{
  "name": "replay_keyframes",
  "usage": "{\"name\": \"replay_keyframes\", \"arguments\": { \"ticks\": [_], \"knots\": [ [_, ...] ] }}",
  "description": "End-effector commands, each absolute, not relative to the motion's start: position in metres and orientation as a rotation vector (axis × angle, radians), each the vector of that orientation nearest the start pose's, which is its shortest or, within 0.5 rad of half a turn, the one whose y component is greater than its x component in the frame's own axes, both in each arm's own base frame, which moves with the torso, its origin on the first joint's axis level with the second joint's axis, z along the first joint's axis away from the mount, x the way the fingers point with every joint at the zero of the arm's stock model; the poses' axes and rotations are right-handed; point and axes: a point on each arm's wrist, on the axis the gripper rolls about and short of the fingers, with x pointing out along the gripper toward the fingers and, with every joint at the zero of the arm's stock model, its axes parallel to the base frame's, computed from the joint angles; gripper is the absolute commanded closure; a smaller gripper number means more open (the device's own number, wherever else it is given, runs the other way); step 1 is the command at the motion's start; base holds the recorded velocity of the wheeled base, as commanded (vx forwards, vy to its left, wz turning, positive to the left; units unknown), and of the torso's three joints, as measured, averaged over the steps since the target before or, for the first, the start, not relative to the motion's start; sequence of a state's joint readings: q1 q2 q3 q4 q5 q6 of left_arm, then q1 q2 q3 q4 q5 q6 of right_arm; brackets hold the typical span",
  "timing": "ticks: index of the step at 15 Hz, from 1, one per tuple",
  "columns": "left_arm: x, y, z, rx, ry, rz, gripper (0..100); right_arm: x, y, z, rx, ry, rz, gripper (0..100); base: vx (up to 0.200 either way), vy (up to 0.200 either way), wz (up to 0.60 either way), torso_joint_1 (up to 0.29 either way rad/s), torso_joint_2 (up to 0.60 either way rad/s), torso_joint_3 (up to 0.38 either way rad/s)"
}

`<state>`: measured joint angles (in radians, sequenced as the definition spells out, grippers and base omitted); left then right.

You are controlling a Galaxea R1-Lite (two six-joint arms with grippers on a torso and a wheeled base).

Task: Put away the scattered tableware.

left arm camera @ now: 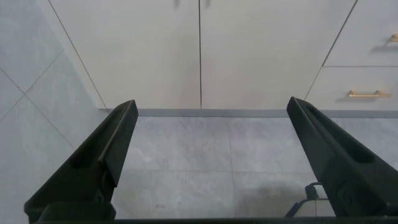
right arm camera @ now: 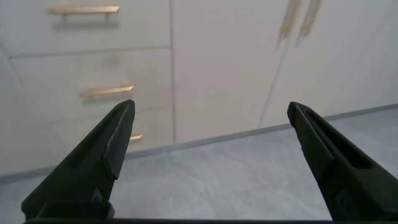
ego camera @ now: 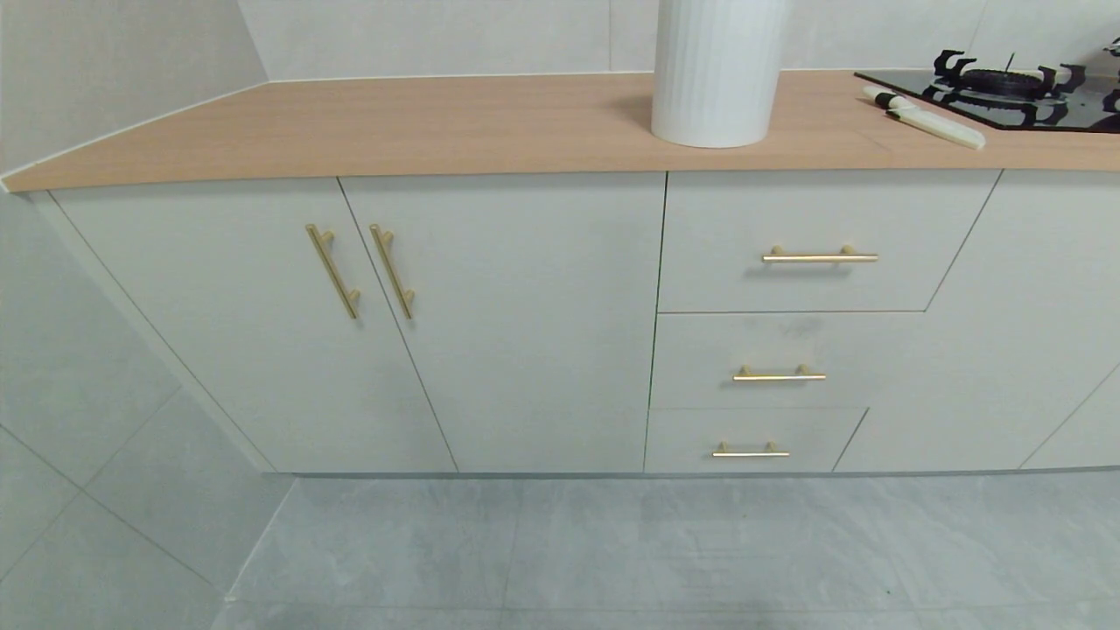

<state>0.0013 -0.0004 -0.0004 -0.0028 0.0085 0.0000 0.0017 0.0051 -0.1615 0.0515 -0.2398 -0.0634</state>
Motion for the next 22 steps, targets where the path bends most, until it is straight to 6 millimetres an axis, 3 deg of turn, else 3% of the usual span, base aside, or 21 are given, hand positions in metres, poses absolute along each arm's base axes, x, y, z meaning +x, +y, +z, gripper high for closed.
{"name": "replay_keyframes", "arguments": {
  "ticks": [1,6,19,22],
  "knots": [
    [-0.023,0.000,0.076,0.000,-0.003,0.011,0,-0.025,-0.004,0.086,-0.055,-0.048,-0.183,0,0.000,0.000,0.00,0.000,0.00,0.000],
    [-0.023,0.000,0.076,0.000,-0.003,0.011,0,-0.023,-0.001,0.074,-0.006,0.015,-0.031,0,0.000,0.000,0.00,0.000,0.00,0.000],
    [-0.023,0.000,0.076,0.003,-0.003,0.011,0,-0.023,0.000,0.075,-0.018,0.003,-0.014,0,0.000,0.000,0.00,0.000,0.00,0.000],
    [-0.023,0.000,0.076,0.003,-0.005,0.011,0,-0.023,0.000,0.075,-0.017,0.003,-0.015,0,0.200,0.000,0.00,0.007,0.00,0.007]
  ]
}}
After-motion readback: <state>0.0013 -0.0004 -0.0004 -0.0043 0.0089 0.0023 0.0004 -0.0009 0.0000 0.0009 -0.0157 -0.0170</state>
